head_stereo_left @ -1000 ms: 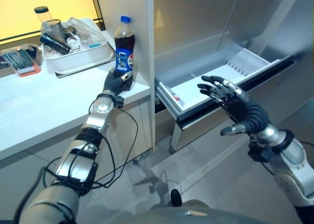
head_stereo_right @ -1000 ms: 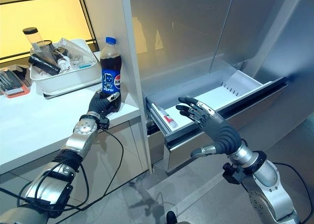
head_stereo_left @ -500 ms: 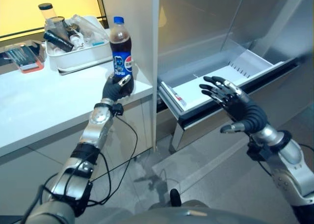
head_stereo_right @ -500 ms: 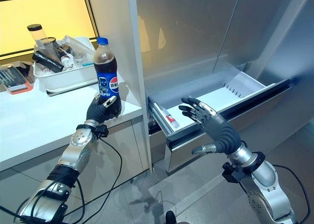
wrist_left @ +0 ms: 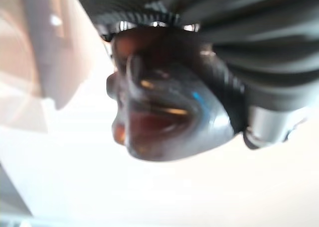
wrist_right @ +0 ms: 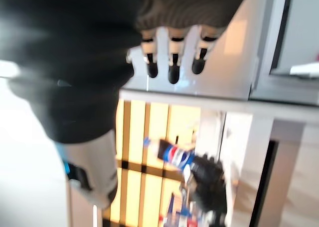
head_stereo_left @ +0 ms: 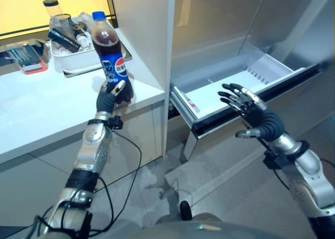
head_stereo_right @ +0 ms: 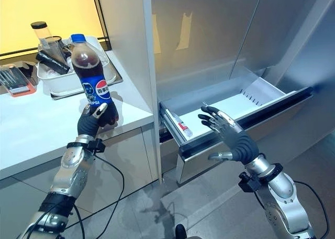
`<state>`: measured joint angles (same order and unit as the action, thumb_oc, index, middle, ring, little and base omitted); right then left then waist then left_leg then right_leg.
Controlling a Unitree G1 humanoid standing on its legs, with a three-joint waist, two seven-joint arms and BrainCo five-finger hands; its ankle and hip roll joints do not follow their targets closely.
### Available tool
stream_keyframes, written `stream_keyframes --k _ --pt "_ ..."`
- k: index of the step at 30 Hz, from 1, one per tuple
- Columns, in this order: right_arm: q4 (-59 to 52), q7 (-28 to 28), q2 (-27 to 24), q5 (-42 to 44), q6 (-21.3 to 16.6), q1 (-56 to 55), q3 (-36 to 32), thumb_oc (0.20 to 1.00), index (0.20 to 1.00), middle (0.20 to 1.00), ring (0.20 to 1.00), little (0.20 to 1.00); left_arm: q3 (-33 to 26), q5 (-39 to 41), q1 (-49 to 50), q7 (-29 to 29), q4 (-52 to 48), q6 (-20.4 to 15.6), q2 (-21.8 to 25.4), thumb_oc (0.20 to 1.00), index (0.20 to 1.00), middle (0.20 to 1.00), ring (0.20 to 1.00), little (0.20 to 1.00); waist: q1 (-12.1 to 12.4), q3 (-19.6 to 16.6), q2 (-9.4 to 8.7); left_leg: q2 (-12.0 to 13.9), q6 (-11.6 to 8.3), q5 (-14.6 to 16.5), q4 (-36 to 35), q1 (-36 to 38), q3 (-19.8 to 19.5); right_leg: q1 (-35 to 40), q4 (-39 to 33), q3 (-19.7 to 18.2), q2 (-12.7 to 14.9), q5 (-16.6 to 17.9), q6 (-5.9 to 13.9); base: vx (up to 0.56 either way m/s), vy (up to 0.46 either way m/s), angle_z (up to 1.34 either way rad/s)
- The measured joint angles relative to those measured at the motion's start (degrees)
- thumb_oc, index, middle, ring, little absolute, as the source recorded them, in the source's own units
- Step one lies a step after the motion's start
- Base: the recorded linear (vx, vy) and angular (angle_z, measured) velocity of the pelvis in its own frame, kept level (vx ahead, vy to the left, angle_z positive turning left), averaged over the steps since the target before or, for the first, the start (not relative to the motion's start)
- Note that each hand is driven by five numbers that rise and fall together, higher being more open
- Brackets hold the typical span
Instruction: Take the drinks into the refrigerator
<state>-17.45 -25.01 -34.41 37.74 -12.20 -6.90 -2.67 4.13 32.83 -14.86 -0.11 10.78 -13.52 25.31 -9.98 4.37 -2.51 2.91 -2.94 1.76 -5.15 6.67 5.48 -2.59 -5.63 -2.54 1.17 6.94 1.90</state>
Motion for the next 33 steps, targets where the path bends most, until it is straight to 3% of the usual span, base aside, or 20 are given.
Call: stream_keyframes --k 9,14,20,26,33 --pt "6.3 0.5 0.2 2.6 0.2 -0.2 0.3 1.0 1.0 1.0 1.0 1.0 -0.6 1.3 6.3 -6.2 -10.8 -1.5 0.0 0.2 0.2 0.2 0.2 0.2 1.6 0.1 0.0 0.0 0.01 0.0 0.0 0.3 -0.2 0.4 0.0 0.1 0.0 -0.2 0.2 0.0 -0.001 0.01" --pt "8.0 -0.6 -0.2 7.2 2.5 -0.3 1.3 1.0 1.0 1.0 1.0 1.0 0.8 2.3 10.6 -10.9 -15.6 -1.5 1.1 0.2 0.2 0.2 0.2 0.2 2.7 0.1 -0.06 0.0 0.01 0.0 0.0 0.6 -0.9 0.8 0.0 0.3 0.1 0.0 -0.01 -0.01 -0.005 0.01" --pt "11.7 -2.1 -3.0 11.7 4.7 1.4 7.3 1.0 1.0 1.0 1.0 1.0 11.1 2.9 12.5 -18.3 -19.3 -0.7 7.9 0.2 0.2 0.2 0.2 0.2 4.1 0.1 -0.15 0.0 0.01 0.0 0.0 0.8 -1.1 1.0 0.0 0.3 0.1 -0.1 0.16 -0.01 -0.004 0.0" --pt "13.1 -2.6 -4.4 14.6 5.1 6.1 11.6 1.0 1.0 1.0 1.0 1.0 18.0 4.4 12.6 -22.1 -20.5 1.0 10.8 0.2 0.2 0.2 0.2 0.2 4.4 0.1 -0.14 -0.1 0.02 0.0 0.0 1.5 -1.1 1.7 0.0 0.3 0.1 0.0 -0.05 0.0 0.0 0.0" --pt "15.8 -2.6 -1.4 19.5 5.3 9.5 17.1 1.0 1.0 1.0 1.0 1.0 23.5 4.6 12.4 -23.3 -20.4 3.0 13.2 0.2 0.2 0.2 0.2 0.2 4.7 0.0 -0.04 -0.1 0.02 0.0 0.0 1.7 -1.2 1.9 0.0 0.3 0.1 0.0 -0.06 0.0 0.0 0.0"
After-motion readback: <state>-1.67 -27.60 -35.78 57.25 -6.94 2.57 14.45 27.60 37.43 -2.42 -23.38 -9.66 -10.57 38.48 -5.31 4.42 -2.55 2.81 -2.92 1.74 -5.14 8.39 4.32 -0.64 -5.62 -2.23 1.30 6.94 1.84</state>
